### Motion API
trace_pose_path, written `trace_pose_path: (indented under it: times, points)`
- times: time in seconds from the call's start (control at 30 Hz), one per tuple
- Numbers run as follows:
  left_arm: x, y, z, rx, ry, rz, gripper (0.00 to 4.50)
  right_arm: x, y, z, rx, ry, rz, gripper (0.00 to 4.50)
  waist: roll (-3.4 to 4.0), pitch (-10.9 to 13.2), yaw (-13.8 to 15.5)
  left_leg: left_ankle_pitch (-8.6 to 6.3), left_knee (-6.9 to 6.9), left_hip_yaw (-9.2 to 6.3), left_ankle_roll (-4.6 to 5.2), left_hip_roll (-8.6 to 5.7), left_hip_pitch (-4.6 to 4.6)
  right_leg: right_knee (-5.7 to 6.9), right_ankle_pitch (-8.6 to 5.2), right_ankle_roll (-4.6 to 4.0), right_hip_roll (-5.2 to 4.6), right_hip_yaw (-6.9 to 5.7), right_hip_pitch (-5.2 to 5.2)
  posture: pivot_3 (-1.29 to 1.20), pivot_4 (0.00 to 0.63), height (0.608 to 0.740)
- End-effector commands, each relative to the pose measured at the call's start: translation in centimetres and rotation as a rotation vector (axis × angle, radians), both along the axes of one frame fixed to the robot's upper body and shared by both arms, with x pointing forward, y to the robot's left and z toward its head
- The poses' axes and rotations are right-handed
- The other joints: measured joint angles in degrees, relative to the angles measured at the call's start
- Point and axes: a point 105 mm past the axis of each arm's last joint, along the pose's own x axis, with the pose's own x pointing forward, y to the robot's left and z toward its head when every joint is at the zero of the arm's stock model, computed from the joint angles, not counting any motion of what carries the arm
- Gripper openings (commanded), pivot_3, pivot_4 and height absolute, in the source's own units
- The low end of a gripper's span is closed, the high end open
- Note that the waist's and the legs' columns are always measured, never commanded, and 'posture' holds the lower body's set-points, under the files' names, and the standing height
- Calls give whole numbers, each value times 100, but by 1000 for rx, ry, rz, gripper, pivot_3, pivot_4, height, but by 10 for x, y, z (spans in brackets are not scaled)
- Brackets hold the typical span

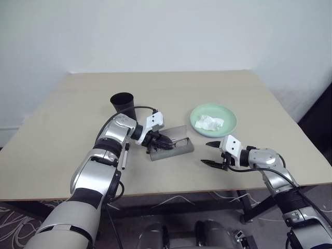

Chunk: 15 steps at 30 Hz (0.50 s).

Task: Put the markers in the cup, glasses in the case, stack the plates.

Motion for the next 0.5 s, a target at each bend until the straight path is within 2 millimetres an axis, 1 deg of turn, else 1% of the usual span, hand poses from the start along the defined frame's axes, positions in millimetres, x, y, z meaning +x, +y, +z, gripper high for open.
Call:
trace_pose_path:
  times: [0.03,0.17,0.23,0.3,0.4,0.5]
  points:
    - [9,-10,21,-61,-92,-2,2192,1,4,13,11,-58,17,3642,0,0,1,0,0,-1,0,0,0,0,0,0,0,0,0,0,0,729]
    - [17,-16,40,-119,-165,21,2192,1,4,13,11,-54,20,3642,0,0,-1,0,4,-2,0,0,0,0,0,0,0,0,2,0,0,729]
    - [26,-19,53,-150,-239,61,2192,0,5,13,10,-52,22,3642,-1,1,0,0,5,-3,0,0,0,1,0,0,0,0,2,0,0,729]
    - [35,-20,65,-164,-310,109,2192,0,5,13,9,-51,24,3642,-3,2,0,0,7,-3,0,0,0,2,0,0,0,0,2,0,0,729]
    - [47,-17,75,-146,-416,176,2192,0,5,13,8,-52,25,3642,-5,3,1,0,10,-7,0,-1,1,2,0,0,0,-1,7,0,0,729]
    - [59,-4,79,-74,-532,256,1570,2,6,14,7,-56,26,3642,-5,3,-4,-1,12,-9,1,-3,5,0,0,1,0,-1,15,0,0,729]
